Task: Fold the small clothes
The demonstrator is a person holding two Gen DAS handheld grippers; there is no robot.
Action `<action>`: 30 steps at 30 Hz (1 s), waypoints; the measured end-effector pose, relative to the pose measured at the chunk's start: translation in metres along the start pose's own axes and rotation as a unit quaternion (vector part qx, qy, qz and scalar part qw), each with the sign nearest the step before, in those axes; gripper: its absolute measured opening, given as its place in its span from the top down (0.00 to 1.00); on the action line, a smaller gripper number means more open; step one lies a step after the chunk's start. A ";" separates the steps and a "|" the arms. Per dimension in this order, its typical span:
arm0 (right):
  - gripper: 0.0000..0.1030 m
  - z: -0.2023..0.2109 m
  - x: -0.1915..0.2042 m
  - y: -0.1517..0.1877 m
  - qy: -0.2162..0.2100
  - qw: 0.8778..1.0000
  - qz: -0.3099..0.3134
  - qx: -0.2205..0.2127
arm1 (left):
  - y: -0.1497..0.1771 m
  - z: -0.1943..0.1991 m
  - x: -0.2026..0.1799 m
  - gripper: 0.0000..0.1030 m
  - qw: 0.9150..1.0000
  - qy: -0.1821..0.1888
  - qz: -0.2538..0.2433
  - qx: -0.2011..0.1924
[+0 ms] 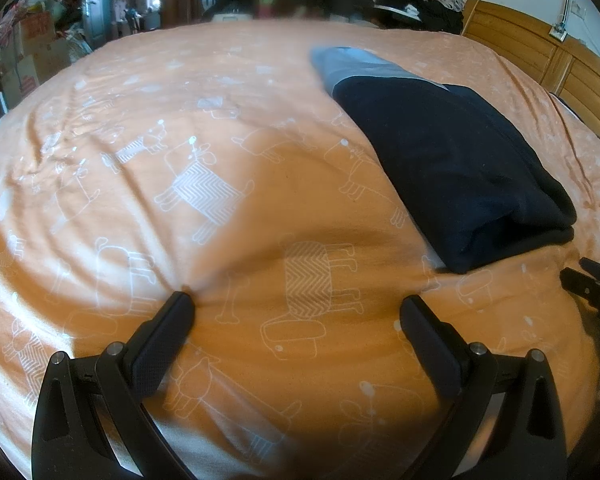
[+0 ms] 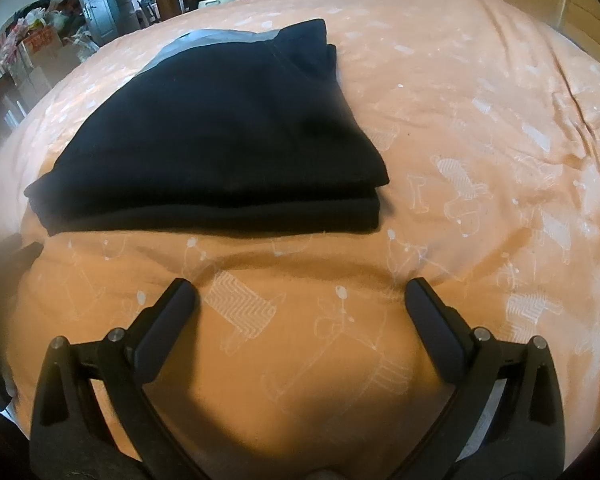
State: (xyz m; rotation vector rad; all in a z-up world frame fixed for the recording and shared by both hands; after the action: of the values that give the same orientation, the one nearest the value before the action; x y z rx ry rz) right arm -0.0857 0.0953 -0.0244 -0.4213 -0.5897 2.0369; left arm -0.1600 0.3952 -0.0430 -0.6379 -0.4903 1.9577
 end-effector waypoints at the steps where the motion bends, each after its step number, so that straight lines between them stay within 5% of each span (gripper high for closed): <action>1: 0.00 0.000 -0.001 0.000 -0.003 1.000 -0.001 -0.004 | 0.000 0.000 0.000 0.00 1.000 0.000 0.000 0.000; 14: 0.00 0.000 0.000 0.005 -0.013 0.999 0.001 -0.030 | -0.001 -0.001 0.001 0.00 1.000 -0.001 -0.001 0.001; 25: 0.00 0.000 0.000 0.001 -0.019 1.000 0.019 -0.005 | -0.004 -0.002 -0.001 0.00 1.000 -0.011 -0.002 0.009; 30: 0.00 0.024 0.003 -0.009 0.018 0.999 0.039 -0.028 | -0.011 0.011 -0.002 0.00 1.000 -0.001 0.002 0.010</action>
State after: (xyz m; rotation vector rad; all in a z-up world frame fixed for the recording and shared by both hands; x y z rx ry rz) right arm -0.0937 0.0960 0.0001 -0.5198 -0.6177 2.0859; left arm -0.1584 0.3973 -0.0271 -0.6247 -0.4703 1.9644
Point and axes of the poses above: each gripper's, at about its wrist camera, not at the fingertips, and z roughly against the way its jaws point, x to its left, y to its underside, the point moved 5 cm from there along -z, roughly the way its jaws point, and after that the axes turned 11 degrees about z, right-handed, at the moved point
